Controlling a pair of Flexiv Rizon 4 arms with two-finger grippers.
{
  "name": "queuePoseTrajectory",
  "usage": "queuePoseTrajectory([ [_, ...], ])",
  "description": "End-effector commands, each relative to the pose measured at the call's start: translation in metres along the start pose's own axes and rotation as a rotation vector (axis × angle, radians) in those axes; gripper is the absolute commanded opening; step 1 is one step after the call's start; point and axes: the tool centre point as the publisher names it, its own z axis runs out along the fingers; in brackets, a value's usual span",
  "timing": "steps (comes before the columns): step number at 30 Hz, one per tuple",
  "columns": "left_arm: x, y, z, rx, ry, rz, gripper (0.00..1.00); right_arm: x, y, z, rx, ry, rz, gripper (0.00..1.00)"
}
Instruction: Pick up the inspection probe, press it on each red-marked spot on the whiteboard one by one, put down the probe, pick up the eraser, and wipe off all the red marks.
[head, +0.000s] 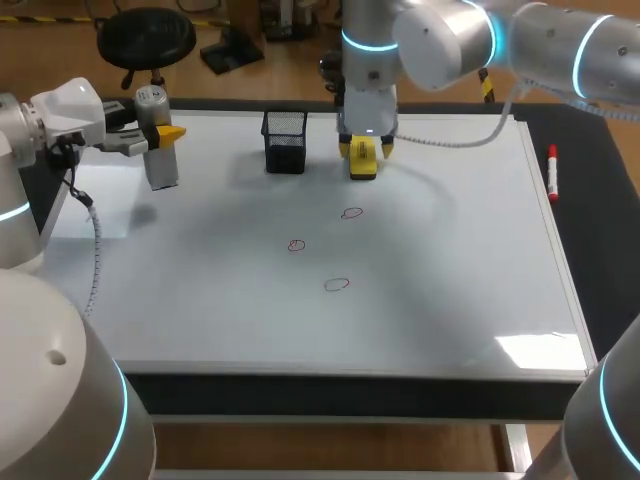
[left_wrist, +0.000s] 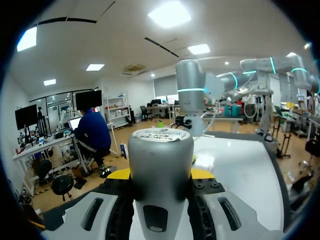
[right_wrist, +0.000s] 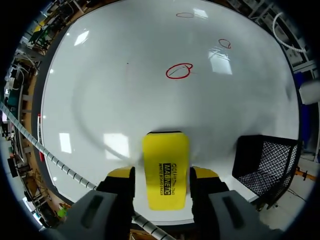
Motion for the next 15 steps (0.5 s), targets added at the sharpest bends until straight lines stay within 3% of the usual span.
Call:
queuePoseTrajectory([
  [1, 0.000, 0.000, 0.000, 0.003, -0.003, 0.002, 0.00, 0.002, -0.003, 0.000, -0.002, -0.001, 0.004, 0.00],
  [8, 0.000, 0.000, 0.000, 0.003, -0.003, 0.002, 0.00, 0.013, -0.001, -0.013, 0.019, -0.008, 0.055, 0.00],
  [15, 0.000, 0.000, 0.000, 0.003, -0.003, 0.002, 0.00, 0.043, -0.002, -0.034, 0.039, 0.000, 0.179, 0.00],
])
